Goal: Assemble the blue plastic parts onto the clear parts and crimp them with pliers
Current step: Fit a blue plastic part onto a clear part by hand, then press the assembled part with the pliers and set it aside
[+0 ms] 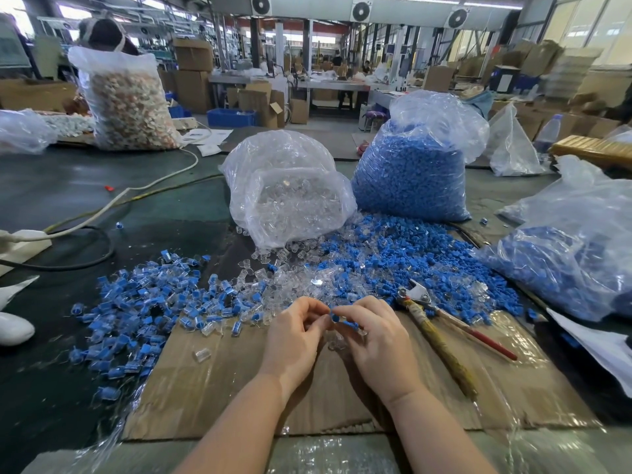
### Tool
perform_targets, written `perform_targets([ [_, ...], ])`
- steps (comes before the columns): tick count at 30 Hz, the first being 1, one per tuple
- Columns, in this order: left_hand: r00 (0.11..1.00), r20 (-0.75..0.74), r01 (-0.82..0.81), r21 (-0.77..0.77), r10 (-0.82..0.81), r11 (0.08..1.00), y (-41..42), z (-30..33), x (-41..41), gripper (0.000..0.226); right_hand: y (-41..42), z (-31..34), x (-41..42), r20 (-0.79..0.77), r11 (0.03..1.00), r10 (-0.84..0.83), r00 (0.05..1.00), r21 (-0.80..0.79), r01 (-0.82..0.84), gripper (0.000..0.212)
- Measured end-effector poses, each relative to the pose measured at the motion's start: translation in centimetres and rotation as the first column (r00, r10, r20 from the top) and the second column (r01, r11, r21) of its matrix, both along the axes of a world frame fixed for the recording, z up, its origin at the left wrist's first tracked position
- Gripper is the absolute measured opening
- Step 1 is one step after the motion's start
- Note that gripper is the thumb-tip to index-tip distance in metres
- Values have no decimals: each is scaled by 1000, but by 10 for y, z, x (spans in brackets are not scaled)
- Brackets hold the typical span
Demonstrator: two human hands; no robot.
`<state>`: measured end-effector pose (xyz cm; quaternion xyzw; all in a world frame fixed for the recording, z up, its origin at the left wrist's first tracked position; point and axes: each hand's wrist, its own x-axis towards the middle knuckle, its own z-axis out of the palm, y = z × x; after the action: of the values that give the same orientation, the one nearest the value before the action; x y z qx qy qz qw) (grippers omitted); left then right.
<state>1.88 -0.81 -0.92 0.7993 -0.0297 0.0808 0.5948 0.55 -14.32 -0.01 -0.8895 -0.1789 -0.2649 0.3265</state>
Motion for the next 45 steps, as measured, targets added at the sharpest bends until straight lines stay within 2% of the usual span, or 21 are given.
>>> perform_targets([
  [5, 1000, -4, -4, 13, 4, 1000, 0, 1, -1, 21, 0, 0, 1, 9, 1000, -14, 1000, -3, 14, 12],
  [15, 1000, -19, -11, 7, 11, 1000, -2, 4, 0, 16, 0, -2, 3, 16, 1000, -6, 1000, -12, 7, 16],
  [18, 1000, -13, -25, 29, 25, 999, -1, 5, 1, 19, -2, 0, 3, 19, 998, -64, 998, -23, 65, 22],
  [20, 999, -28, -26, -8, 26, 1000, 0, 6, 1, 16, -6, 2, 3, 23, 979, -196, 980, -58, 197, 28],
  [22, 999, -42, -22, -29, 21, 999, 1, 7, 0, 11, -13, 8, 3, -32, 901, -420, 907, -136, 412, 38],
  [24, 998, -58, -12, -67, 8, 998, 1, 9, 0, 9, -26, 15, 6, -190, 739, -656, 731, -360, 570, 55],
  [25, 998, -67, -9, -90, 3, 996, 1, 10, 0, 8, -34, 18, 7, -268, 667, -732, 626, -471, 578, 62],
  [27, 997, -83, -14, -109, 5, 994, 1, 11, 1, 7, -50, 20, 8, -408, 624, -780, 475, -570, 535, 73],
  [30, 994, -111, -27, -129, 12, 991, 1, 13, 2, 5, -64, 17, 6, -487, 631, -775, 402, -618, 469, 74],
  [35, 982, -187, -46, -228, 3, 972, 2, 17, 2, 5, -62, 18, 2, -343, 569, -803, 487, -684, 456, 59],
  [38, 974, -228, -67, -307, -5, 949, 3, 21, 3, 5, -59, 25, 4, -354, 598, -778, 519, -670, 439, 47],
  [41, 963, -267, -84, -382, -23, 920, 6, 25, 4, 8, -55, 35, 4, -324, 602, -761, 563, -677, 424, 43],
  [43, 956, -292, -98, -422, -32, 901, 6, 28, 5, 9, -51, 41, 4, -319, 635, -722, 614, -658, 405, 43],
  [45, 953, -303, -118, -453, -28, 884, 6, 30, 7, 9, -45, 48, 7, -366, 730, -607, 705, -607, 314, 44],
])
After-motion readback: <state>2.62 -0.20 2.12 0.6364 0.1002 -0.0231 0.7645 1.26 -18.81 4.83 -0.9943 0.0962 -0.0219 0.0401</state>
